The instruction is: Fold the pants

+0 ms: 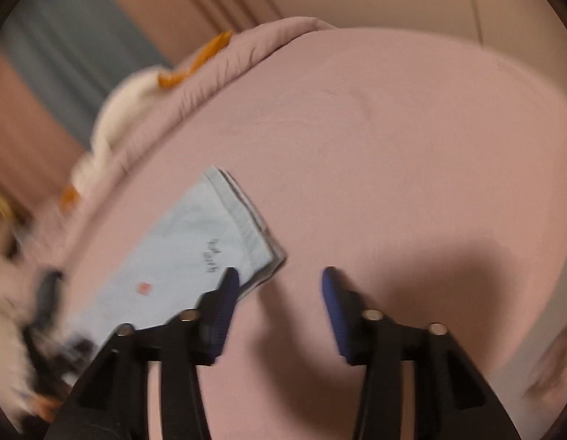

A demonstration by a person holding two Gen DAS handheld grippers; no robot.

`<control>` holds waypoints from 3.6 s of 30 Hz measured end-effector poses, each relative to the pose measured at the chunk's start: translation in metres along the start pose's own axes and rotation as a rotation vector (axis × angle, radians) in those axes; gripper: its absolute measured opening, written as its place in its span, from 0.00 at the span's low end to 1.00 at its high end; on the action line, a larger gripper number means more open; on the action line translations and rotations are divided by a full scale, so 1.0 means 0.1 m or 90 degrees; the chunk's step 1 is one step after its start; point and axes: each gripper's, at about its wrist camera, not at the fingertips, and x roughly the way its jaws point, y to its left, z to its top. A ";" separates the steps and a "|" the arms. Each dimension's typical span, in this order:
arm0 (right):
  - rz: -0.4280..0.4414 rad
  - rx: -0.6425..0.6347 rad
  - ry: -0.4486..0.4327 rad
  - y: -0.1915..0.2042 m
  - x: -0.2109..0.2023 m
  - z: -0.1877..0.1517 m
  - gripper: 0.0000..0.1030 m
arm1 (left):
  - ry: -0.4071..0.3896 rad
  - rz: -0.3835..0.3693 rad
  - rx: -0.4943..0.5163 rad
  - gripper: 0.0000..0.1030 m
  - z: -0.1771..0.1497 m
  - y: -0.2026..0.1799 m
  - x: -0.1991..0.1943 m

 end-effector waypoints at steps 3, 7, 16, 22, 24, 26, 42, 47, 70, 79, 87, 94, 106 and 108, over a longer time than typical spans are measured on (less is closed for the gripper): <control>0.076 0.068 0.018 -0.08 0.01 -0.13 0.47 | -0.014 -0.085 -0.088 0.82 -0.11 0.10 -0.16; 0.099 0.085 0.046 0.07 0.26 -0.20 0.47 | -0.010 -0.166 -0.189 0.82 -0.19 0.21 -0.16; 0.102 0.153 -0.005 0.10 0.50 -0.08 0.12 | -0.023 -0.231 -0.279 0.80 -0.24 0.41 -0.09; 0.072 0.083 -0.048 0.39 0.22 -0.10 0.09 | -0.030 -0.298 -0.356 0.68 -0.33 0.69 -0.13; 0.067 -0.007 -0.065 0.75 0.08 -0.09 0.09 | -0.032 -0.309 -0.363 0.71 -0.33 0.72 -0.17; 0.066 -0.085 -0.073 1.09 -0.02 -0.12 0.09 | -0.032 -0.315 -0.361 0.80 -0.33 0.71 -0.21; 0.041 -0.612 -0.042 2.93 0.28 -2.02 0.09 | 0.025 -0.560 -0.434 0.83 0.01 0.35 0.16; 0.041 -0.696 -0.053 3.14 0.28 -2.26 0.09 | -0.018 -0.486 -0.379 0.10 0.03 0.52 -0.05; 0.226 -0.638 0.125 3.43 0.52 -2.21 0.55 | -0.084 -0.198 -0.276 0.58 -0.28 1.22 -0.57; 0.043 -0.486 0.031 2.84 0.46 -1.47 0.47 | -0.061 -0.259 -0.178 0.25 0.02 0.43 -0.45; -0.035 -0.510 0.069 2.75 0.80 -1.59 0.38 | -0.023 -0.109 -0.147 0.02 -0.29 0.64 -0.21; -0.058 -0.530 0.066 2.80 0.76 -1.63 0.38 | -0.049 -0.112 -0.189 0.03 -0.65 0.96 -0.45; 0.125 -0.621 0.171 3.85 1.31 -1.91 0.20 | -0.048 -0.133 -0.191 0.03 -0.59 0.93 -0.45; 0.116 -0.638 0.201 4.00 1.51 -1.99 0.20 | -0.049 -0.136 -0.187 0.03 -0.70 0.99 -0.51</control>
